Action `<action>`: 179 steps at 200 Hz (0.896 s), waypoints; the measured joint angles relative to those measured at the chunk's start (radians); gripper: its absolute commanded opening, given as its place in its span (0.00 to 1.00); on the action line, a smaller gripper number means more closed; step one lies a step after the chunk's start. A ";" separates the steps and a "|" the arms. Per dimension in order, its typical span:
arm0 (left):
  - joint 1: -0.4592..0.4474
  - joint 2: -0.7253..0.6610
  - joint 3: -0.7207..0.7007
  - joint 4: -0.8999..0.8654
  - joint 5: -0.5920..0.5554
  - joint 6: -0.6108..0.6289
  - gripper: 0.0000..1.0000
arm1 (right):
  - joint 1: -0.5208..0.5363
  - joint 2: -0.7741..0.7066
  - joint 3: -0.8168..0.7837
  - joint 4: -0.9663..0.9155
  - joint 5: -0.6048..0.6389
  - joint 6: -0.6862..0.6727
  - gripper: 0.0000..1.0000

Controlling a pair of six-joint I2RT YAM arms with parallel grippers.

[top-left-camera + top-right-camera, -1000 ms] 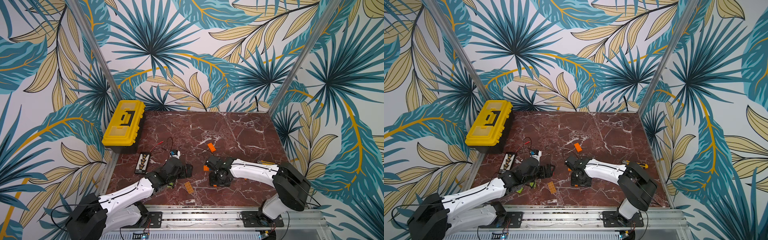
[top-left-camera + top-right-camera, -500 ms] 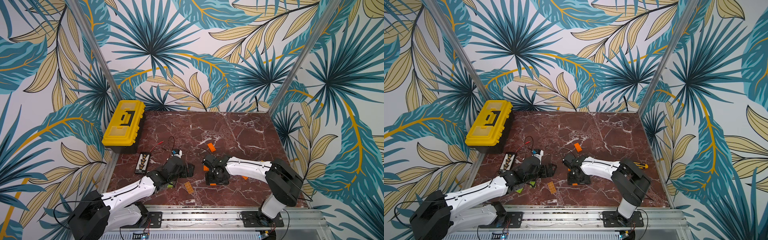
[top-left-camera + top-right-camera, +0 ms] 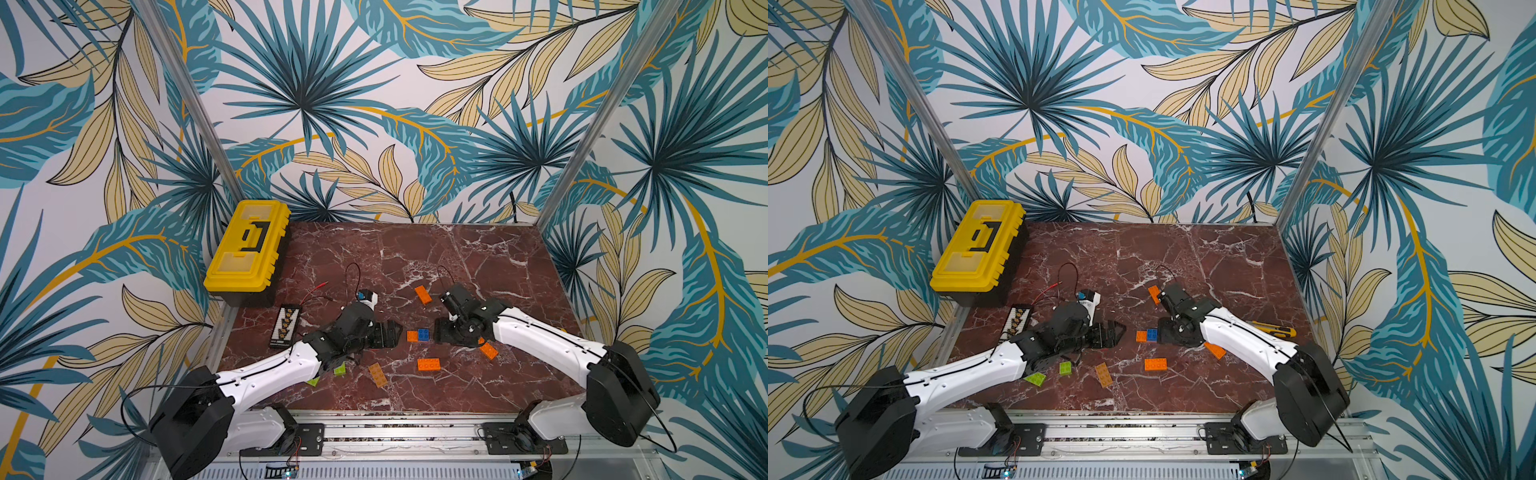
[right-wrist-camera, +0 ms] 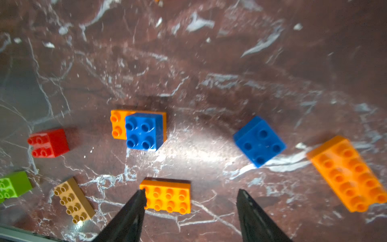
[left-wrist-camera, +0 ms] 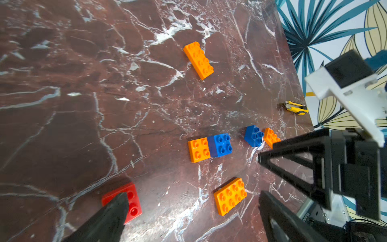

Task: Assemble the number 5 with lego
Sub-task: Adjust the lego brick at the center of the board, then pick up the lego brick from the center of the board.

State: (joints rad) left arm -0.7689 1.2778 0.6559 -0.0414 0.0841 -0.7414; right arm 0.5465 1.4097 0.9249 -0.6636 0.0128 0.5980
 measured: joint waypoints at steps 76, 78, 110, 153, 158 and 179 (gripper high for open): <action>-0.027 0.112 0.082 0.046 0.089 0.003 1.00 | -0.132 0.188 0.053 0.015 -0.082 -0.251 0.75; -0.027 0.112 0.082 0.046 0.089 0.003 1.00 | -0.133 0.191 0.054 0.015 -0.082 -0.254 0.75; -0.028 0.112 0.082 0.045 0.088 0.012 1.00 | -0.134 0.202 0.067 0.007 -0.078 -0.286 0.77; -0.028 0.112 0.082 0.045 0.089 0.015 1.00 | -0.143 0.193 0.073 0.005 -0.047 -0.299 0.78; -0.028 0.112 0.082 0.045 0.089 0.016 1.00 | -0.148 0.193 0.073 0.006 -0.047 -0.299 0.77; -0.028 0.112 0.082 0.045 0.089 0.016 1.00 | -0.168 0.215 0.075 0.005 -0.051 -0.299 0.74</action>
State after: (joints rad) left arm -0.7971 1.3899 0.7383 0.0032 0.1734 -0.7254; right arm 0.3782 1.6249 1.0000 -0.6586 -0.0383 0.2985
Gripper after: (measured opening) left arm 0.997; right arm 0.753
